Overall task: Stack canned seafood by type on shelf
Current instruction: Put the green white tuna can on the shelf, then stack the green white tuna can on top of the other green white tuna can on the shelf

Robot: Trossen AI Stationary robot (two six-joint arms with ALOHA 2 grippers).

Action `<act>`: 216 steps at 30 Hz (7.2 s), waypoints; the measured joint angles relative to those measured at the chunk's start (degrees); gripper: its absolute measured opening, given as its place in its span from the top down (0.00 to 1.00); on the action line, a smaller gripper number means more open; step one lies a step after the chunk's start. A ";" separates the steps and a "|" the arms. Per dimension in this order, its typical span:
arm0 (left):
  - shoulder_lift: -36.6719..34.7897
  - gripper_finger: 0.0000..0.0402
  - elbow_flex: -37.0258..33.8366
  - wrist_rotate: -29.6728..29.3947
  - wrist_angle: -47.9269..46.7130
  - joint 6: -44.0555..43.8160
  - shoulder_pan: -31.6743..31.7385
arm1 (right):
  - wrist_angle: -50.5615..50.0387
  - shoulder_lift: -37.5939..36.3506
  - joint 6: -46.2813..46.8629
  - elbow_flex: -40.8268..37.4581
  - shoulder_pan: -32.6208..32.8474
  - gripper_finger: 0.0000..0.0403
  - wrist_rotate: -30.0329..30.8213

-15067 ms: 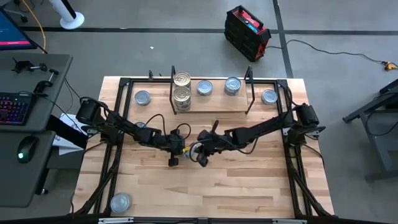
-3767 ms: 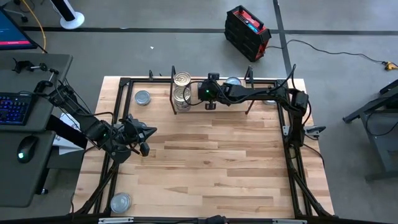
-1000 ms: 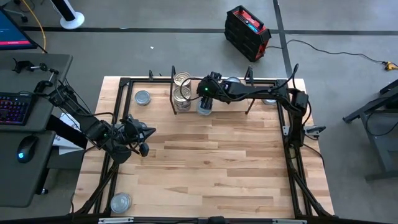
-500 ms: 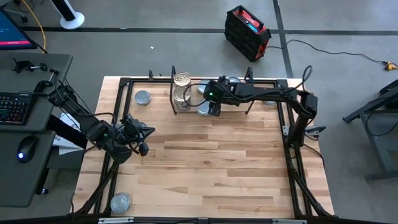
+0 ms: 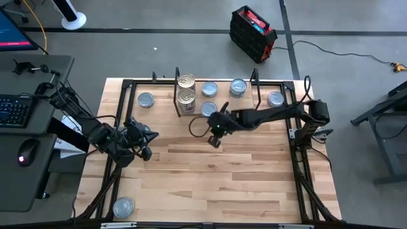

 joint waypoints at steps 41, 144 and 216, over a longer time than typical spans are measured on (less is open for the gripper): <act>0.02 1.00 0.00 0.06 -0.07 -0.60 0.00 | 17.64 8.52 14.55 -2.63 -3.06 1.00 8.44; 30.44 1.00 -15.35 43.19 48.25 0.87 0.93 | -10.52 -17.19 54.34 -12.57 42.13 1.00 13.73; 39.56 1.00 -20.04 27.38 77.41 12.91 20.59 | 28.88 12.11 55.42 -12.44 15.10 1.00 14.50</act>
